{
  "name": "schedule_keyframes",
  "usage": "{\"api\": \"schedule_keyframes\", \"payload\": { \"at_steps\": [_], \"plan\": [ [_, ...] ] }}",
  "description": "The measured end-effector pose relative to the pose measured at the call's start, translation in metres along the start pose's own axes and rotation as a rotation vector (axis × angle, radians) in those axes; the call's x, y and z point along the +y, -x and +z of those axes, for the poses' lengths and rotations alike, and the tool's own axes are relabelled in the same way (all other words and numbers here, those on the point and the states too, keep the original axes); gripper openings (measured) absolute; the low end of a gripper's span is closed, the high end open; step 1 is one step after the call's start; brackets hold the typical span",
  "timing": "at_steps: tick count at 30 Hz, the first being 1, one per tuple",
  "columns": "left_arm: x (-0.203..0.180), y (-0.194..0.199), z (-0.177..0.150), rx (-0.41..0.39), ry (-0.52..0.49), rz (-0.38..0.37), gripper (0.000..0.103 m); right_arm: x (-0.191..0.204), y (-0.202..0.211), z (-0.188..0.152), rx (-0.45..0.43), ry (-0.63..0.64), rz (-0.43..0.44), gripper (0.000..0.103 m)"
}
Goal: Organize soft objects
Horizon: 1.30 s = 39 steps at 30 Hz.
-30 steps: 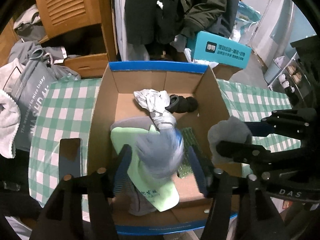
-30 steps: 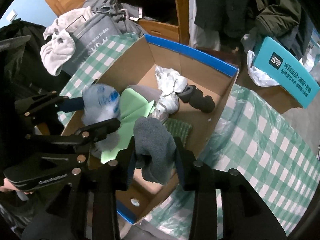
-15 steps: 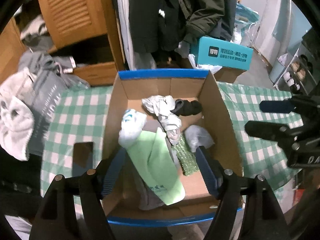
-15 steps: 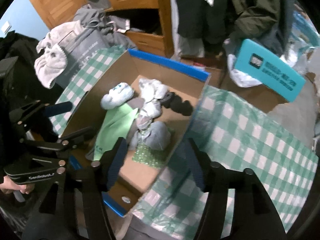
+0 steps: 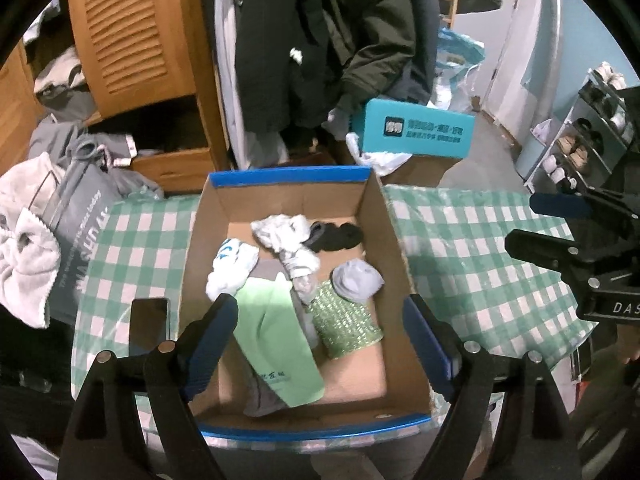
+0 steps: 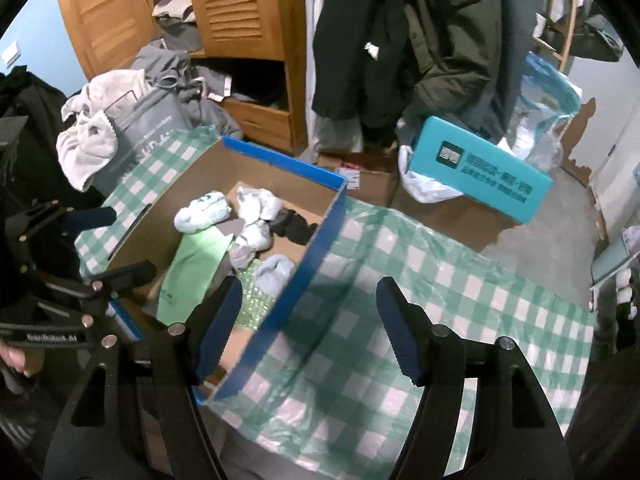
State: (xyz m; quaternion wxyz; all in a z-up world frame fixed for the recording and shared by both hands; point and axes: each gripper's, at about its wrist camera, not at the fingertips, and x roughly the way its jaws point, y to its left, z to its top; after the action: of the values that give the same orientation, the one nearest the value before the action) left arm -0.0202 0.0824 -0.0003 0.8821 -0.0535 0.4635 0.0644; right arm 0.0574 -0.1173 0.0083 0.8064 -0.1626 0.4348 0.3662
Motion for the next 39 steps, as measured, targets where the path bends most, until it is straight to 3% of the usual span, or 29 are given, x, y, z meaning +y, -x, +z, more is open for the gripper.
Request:
{"api": "schedule_keyframes", "payload": {
  "at_steps": [9,17,39],
  "plan": [
    [-0.028,0.009,0.000,-0.036,-0.060,-0.026,0.087,-0.017,0.020,-0.020,-0.029,-0.027,-0.009,0.069],
    [-0.045,0.021,0.004,-0.127,-0.115,-0.026,0.087,-0.027,0.030,-0.028,-0.050,-0.047,0.002,0.069],
    [-0.059,0.014,0.003,-0.085,-0.140,-0.027,0.087,-0.047,0.029,-0.042,-0.035,-0.093,-0.011,0.069]
  ]
}}
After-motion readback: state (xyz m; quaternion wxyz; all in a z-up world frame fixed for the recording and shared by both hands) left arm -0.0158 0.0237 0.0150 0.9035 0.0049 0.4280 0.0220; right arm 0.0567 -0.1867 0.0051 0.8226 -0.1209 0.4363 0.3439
